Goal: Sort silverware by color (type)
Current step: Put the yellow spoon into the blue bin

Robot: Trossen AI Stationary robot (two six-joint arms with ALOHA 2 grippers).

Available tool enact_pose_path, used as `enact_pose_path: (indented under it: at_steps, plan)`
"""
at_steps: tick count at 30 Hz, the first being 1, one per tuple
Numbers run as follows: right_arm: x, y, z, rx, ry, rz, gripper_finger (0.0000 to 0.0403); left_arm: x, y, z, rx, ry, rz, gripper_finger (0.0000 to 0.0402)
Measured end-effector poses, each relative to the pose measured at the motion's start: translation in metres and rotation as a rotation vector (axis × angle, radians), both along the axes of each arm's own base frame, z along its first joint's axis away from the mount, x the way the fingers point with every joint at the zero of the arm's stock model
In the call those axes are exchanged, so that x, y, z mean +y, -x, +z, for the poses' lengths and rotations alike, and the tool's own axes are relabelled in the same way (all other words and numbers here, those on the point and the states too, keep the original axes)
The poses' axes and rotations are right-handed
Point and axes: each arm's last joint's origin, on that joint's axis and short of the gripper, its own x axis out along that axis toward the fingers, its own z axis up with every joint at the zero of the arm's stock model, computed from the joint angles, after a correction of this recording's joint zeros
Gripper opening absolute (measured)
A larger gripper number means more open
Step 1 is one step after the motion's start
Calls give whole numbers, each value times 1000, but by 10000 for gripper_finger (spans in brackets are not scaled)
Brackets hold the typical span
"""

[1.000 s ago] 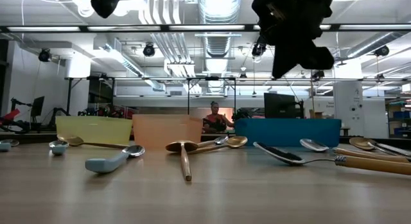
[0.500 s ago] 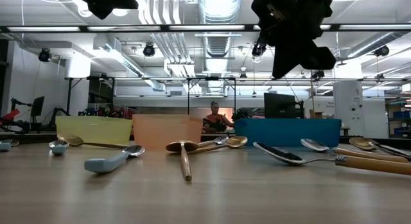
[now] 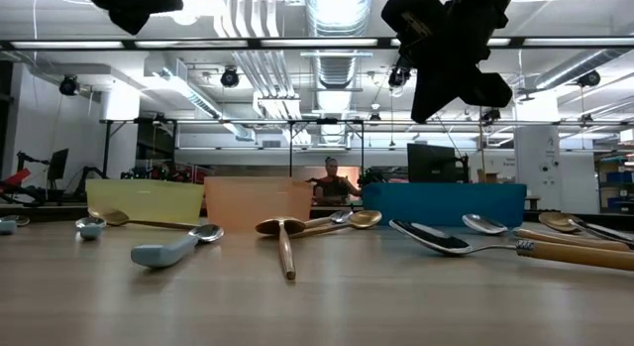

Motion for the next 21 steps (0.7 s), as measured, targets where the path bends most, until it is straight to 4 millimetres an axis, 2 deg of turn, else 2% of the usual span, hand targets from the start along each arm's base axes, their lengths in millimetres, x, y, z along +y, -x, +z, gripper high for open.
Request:
enact_pose_path:
  at_steps: [8, 14, 18, 21]
  plan:
    - [3, -4, -10, 57, -157, -119, 13, 5, 21, -5, -90, -2, -5, 4]
    - [6, 2, -30, 272, -262, -152, 13, 7, 27, -5, -117, -9, -7, 4]
    - [6, 10, -43, 437, -268, -191, 13, 7, 27, -6, -118, -12, -7, 4]
    - [6, 10, -49, 491, -261, -197, 13, 6, 26, -5, -116, -25, -9, 4]
